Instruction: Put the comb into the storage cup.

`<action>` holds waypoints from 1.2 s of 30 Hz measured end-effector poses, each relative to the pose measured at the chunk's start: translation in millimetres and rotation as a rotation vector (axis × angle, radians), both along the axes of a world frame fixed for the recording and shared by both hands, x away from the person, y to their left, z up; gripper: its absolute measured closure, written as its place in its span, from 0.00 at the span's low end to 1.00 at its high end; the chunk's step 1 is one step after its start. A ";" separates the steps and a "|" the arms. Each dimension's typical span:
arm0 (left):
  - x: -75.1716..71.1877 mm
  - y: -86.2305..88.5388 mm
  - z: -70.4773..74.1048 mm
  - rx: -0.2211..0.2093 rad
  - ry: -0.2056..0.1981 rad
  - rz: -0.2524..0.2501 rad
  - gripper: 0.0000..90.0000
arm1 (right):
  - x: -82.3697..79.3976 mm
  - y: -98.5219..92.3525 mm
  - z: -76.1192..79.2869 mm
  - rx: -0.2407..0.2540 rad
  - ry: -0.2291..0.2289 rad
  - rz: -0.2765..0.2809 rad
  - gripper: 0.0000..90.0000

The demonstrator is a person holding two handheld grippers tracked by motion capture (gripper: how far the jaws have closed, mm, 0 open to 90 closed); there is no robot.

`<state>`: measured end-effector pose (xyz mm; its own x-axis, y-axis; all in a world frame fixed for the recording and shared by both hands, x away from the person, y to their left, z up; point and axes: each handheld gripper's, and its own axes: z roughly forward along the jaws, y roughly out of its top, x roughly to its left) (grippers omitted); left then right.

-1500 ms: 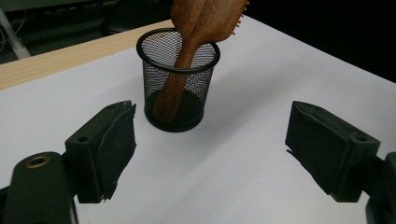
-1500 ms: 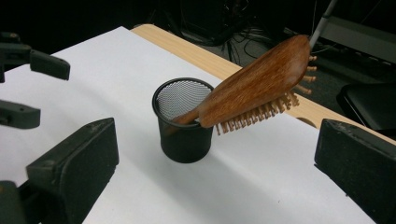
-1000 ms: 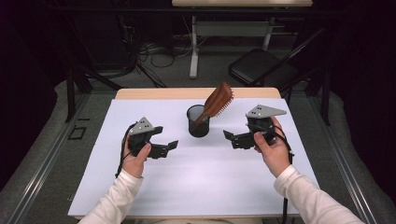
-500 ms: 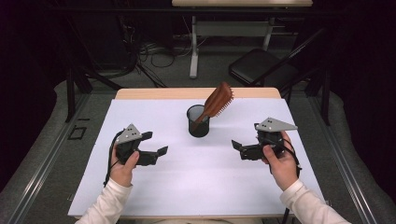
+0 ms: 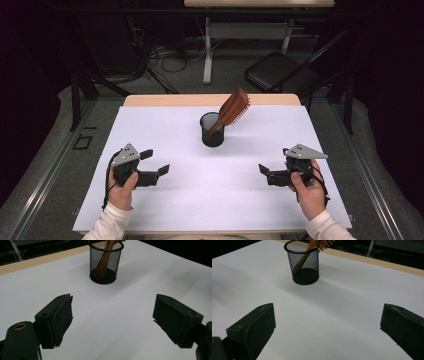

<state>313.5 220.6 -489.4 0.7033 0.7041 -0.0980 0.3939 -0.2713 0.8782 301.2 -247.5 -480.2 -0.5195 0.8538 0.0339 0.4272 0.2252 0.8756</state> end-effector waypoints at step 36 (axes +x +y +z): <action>-4.0 33.5 -30.3 0.011 0.020 0.090 0.18 | -16.4 -19.4 -58.0 -0.018 0.027 -0.073 0.00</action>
<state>309.5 254.1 -519.6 0.6353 0.7653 -0.1036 0.4349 -0.2437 0.8669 284.9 -266.9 -538.2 -0.4547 0.8901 0.0314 0.4669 0.2082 0.8595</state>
